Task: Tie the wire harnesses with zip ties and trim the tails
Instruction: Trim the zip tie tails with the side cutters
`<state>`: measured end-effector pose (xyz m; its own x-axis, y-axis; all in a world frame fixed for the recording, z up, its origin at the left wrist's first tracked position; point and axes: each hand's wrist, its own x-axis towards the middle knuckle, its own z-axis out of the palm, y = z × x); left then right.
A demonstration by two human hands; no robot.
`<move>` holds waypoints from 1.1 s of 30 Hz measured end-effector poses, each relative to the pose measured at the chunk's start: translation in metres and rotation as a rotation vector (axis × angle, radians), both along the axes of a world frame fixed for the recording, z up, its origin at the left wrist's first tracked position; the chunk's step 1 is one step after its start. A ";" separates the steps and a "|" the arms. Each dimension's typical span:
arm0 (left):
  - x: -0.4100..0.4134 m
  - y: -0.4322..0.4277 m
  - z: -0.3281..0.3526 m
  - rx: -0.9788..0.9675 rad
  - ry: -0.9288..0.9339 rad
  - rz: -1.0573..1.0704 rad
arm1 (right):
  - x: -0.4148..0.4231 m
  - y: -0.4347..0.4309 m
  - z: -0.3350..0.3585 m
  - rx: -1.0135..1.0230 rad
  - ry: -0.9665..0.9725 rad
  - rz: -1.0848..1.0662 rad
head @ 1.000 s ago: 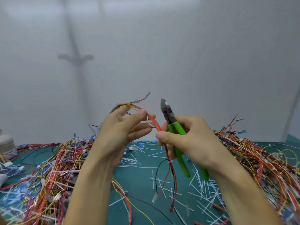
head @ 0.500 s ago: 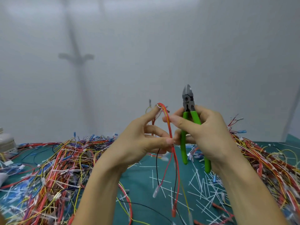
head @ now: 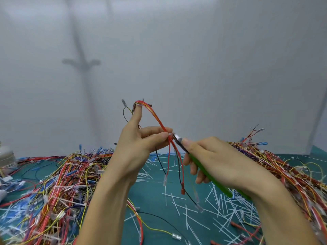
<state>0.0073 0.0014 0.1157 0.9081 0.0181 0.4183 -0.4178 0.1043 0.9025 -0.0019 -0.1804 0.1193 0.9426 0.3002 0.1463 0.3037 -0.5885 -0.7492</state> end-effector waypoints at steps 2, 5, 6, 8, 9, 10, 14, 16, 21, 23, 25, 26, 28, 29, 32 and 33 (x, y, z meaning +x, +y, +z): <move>0.001 0.000 0.000 -0.038 -0.021 0.023 | 0.001 0.002 -0.001 -0.003 0.018 0.010; 0.001 0.002 0.000 -0.038 -0.026 0.040 | 0.002 0.005 -0.003 0.015 0.032 0.013; 0.000 0.003 0.000 -0.031 -0.023 0.040 | 0.003 0.006 -0.004 0.035 0.037 0.013; 0.000 0.003 0.001 -0.020 -0.019 0.035 | 0.004 0.008 -0.005 0.091 0.044 0.020; -0.001 0.004 0.002 -0.017 -0.019 0.033 | 0.005 0.009 -0.005 0.117 0.046 0.024; -0.001 0.004 0.002 -0.014 -0.021 0.034 | 0.005 0.010 -0.004 0.136 0.048 0.029; -0.002 0.005 0.003 0.013 -0.031 0.043 | 0.008 0.010 -0.006 0.155 0.053 0.044; -0.003 0.007 0.003 0.027 -0.036 0.047 | 0.008 0.010 -0.007 0.162 0.053 0.051; -0.005 0.011 0.005 0.073 -0.037 0.042 | 0.010 0.013 -0.010 0.185 0.036 0.062; -0.006 0.012 0.006 0.079 -0.032 0.037 | 0.010 0.014 -0.010 0.182 0.027 0.066; -0.005 0.012 0.005 0.077 -0.028 0.042 | 0.010 0.014 -0.011 0.179 0.008 0.067; -0.005 0.012 0.005 0.076 -0.026 0.045 | 0.010 0.014 -0.011 0.175 -0.005 0.069; -0.004 0.012 0.005 0.077 -0.017 0.044 | 0.010 0.013 -0.011 0.165 -0.033 0.070; -0.005 0.012 0.005 0.083 -0.012 0.043 | 0.011 0.013 -0.011 0.156 -0.046 0.067; -0.005 0.011 0.006 0.097 0.003 0.066 | 0.010 0.013 -0.012 0.122 -0.064 0.046; -0.004 0.010 0.006 0.091 0.007 0.085 | 0.010 0.014 -0.013 0.104 -0.065 0.039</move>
<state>0.0035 0.0116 0.1221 0.9080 0.0572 0.4151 -0.4150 -0.0134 0.9097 0.0086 -0.1667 0.1064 0.9181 0.3161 0.2392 0.3748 -0.4957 -0.7834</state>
